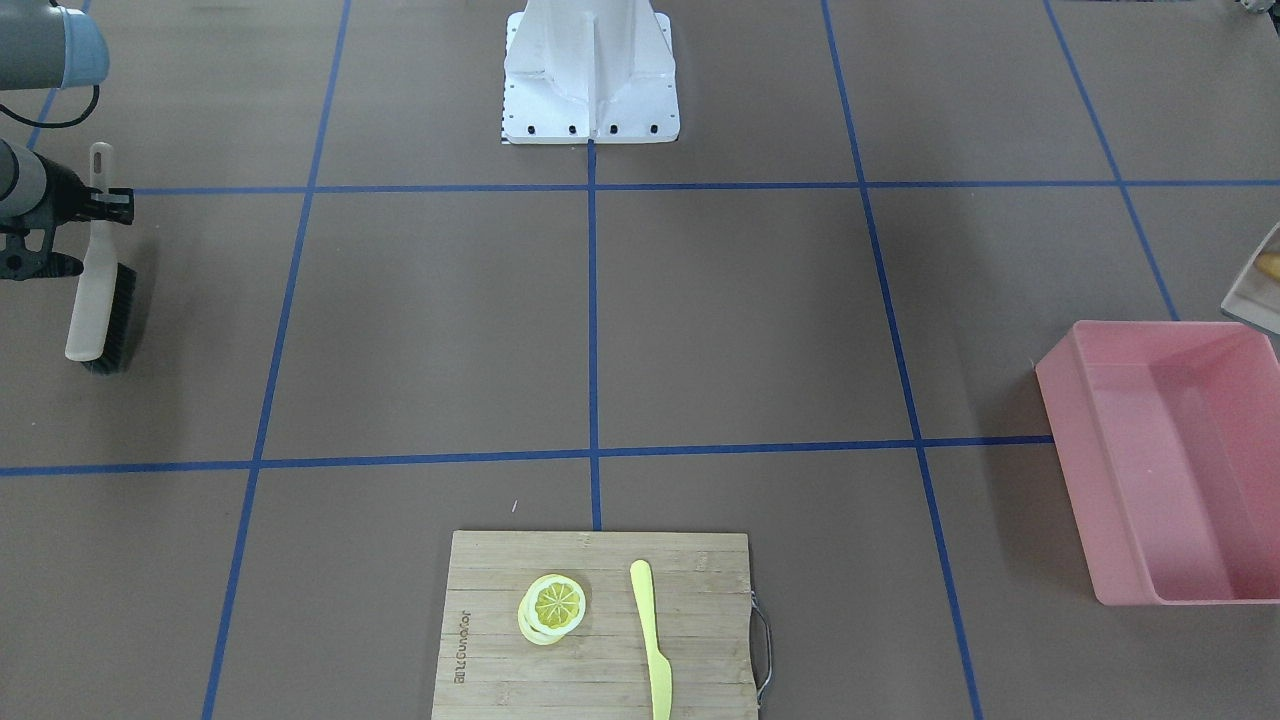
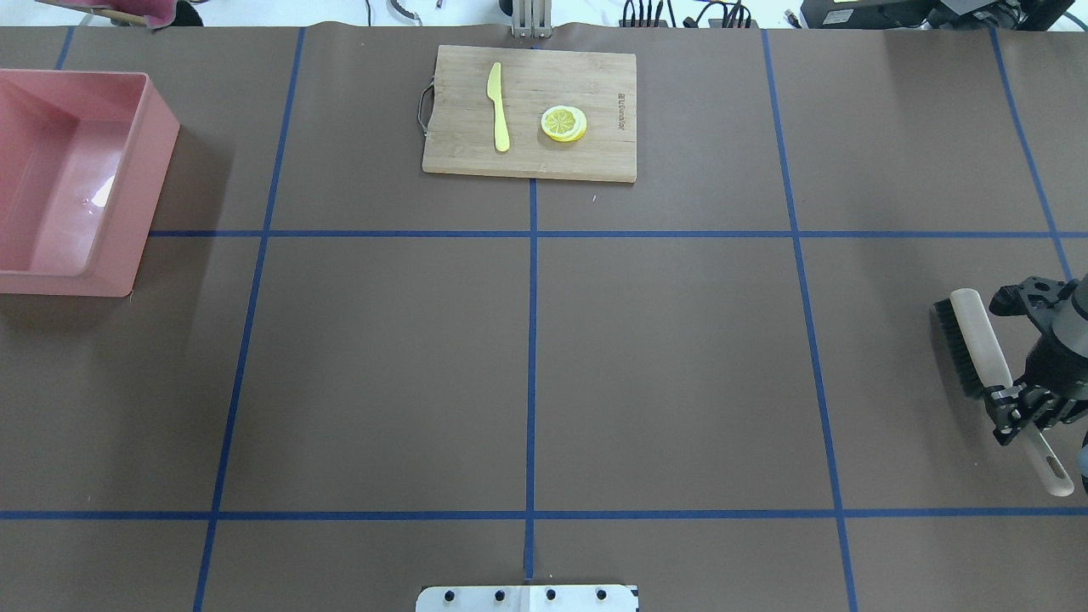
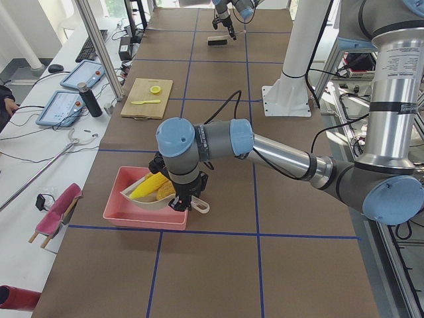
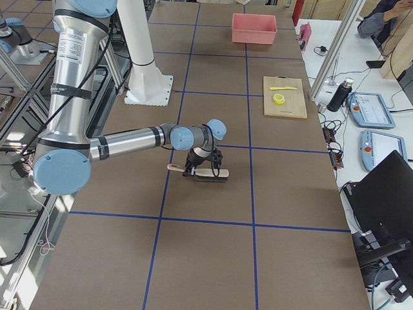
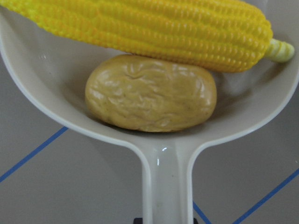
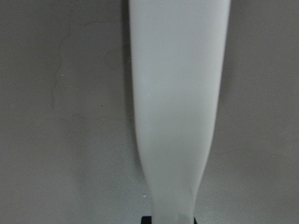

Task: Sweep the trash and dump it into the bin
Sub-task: 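Tip the dustpan over the pink bin with the left while the right lowers the brush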

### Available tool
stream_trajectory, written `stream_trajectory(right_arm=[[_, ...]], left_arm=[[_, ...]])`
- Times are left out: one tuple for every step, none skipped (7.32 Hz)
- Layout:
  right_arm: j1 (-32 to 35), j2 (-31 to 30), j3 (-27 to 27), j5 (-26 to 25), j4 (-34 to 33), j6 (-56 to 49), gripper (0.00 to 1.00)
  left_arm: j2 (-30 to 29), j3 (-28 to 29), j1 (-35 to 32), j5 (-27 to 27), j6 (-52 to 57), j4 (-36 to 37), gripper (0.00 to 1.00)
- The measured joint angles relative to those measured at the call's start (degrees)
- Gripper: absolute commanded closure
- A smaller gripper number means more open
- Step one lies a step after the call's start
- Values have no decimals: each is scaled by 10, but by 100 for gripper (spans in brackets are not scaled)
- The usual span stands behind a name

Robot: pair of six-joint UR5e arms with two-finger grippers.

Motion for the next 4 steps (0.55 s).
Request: stream_trajectory(right_arm=[[0,3,-3,0,0,0,82],[0,5,-5,0,0,0,79],[0,11,-9,0,0,3,70],[0,16,-14,0,0,8,65]], left_arm=[[-18,16,1,21,1,2,100],[-31,24,5,46,2,3,100],[-39,26,19,71,2,3,100],[-42,27,45,91,2,3,100]])
